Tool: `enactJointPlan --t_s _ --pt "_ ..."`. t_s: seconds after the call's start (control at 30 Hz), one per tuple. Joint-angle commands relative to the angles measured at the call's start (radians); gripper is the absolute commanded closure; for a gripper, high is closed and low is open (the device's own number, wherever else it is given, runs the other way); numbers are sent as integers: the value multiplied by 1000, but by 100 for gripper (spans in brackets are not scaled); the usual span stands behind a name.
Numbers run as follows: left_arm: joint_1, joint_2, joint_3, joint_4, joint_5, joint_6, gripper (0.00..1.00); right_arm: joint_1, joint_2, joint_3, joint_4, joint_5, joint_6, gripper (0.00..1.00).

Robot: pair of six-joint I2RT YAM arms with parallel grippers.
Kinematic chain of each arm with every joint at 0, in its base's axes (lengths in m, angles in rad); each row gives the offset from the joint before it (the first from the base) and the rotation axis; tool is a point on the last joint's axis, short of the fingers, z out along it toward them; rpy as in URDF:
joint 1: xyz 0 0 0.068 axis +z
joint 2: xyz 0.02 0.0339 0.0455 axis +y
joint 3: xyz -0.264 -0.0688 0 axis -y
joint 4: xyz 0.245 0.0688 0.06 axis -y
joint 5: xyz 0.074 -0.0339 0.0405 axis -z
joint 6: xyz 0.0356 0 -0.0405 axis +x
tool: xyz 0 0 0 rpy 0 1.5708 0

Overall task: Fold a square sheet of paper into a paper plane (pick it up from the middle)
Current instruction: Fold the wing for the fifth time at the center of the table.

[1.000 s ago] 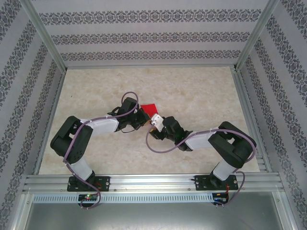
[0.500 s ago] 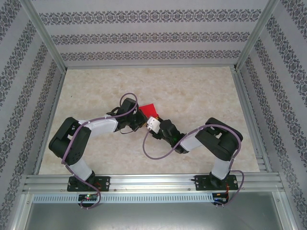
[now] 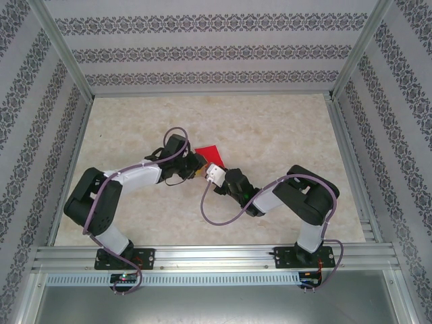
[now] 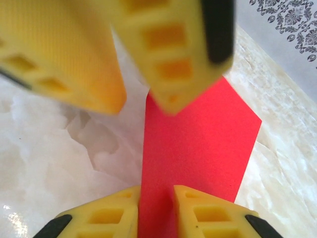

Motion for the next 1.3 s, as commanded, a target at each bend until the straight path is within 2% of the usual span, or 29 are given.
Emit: enactJointPlan --t_s 0.0,0.2,0.33,0.5,0.7,1.0,1.27 --pt "49 -57 27 -63 -5 46 62 -8 -7 -2 21 -32 23 80" --pt "97 -113 39 -146 -34 133 56 -31 -51 1 -28 -89 81 84" --pt "100 -150 48 -195 -69 193 52 -66 -89 3 -71 -141 151 87" --pt "99 -169 38 -190 -62 236 50 -101 -109 3 -89 -172 214 87" --pt "99 -168 -20 -122 -24 243 50 -107 -110 3 -138 -197 257 88" --pt "84 -147 -60 -86 0 268 52 -111 -150 -49 -141 -149 401 88" --pt "64 -101 -59 -44 26 269 57 -113 -119 -41 -80 -265 447 88"
